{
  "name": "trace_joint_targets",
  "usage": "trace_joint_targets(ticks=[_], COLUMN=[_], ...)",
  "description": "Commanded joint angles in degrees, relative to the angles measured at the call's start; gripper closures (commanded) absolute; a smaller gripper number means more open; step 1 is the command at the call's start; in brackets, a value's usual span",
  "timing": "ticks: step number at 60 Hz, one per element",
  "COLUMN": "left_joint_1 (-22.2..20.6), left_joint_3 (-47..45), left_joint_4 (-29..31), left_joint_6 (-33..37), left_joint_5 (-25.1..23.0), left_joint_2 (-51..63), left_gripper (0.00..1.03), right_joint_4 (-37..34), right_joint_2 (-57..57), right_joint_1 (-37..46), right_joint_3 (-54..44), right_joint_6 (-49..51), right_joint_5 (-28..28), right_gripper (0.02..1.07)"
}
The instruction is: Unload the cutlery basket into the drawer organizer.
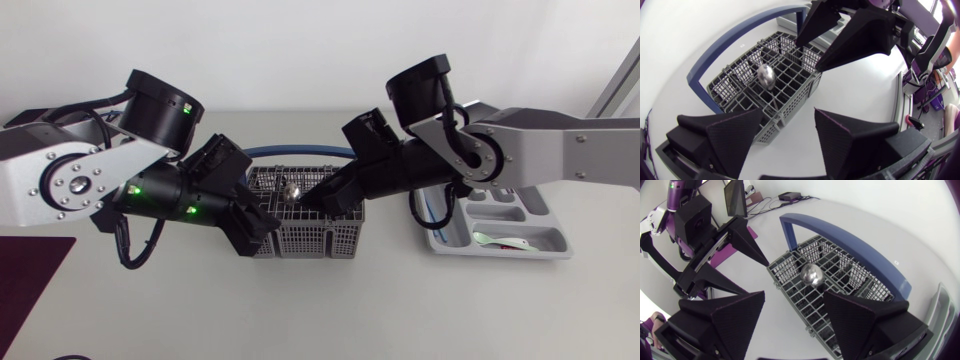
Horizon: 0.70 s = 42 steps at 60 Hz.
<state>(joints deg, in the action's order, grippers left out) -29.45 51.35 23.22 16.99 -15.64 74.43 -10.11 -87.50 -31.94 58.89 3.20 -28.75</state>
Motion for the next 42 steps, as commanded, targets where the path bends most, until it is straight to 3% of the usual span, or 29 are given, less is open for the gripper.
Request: trace_joint_targets(ticks=[1,30,42], left_joint_1=[0.7,1.6,1.8], left_joint_3=[-0.4,-1.3,-2.7], left_joint_4=[-1.1,-2.5,-3.7], left_joint_6=[1.6,2.6,2.6], left_joint_5=[-0.8,-0.9,-0.9], left_joint_2=[1.0,2.0,1.9], left_gripper=[0.11,0.11,0.11], right_joint_4=[1.8,7.6,12.2], right_joint_2=[-2.4,-8.1,-8.1], right_joint_1=[-0.9,-1.9,-3.6], right_joint_3=[0.9,3.3,0.9], right_joint_6=[-2.7,-5.0,-6.6], right_joint_5=[-0.1,0.5,4.5], right_gripper=[0.25,0.31,0.34])
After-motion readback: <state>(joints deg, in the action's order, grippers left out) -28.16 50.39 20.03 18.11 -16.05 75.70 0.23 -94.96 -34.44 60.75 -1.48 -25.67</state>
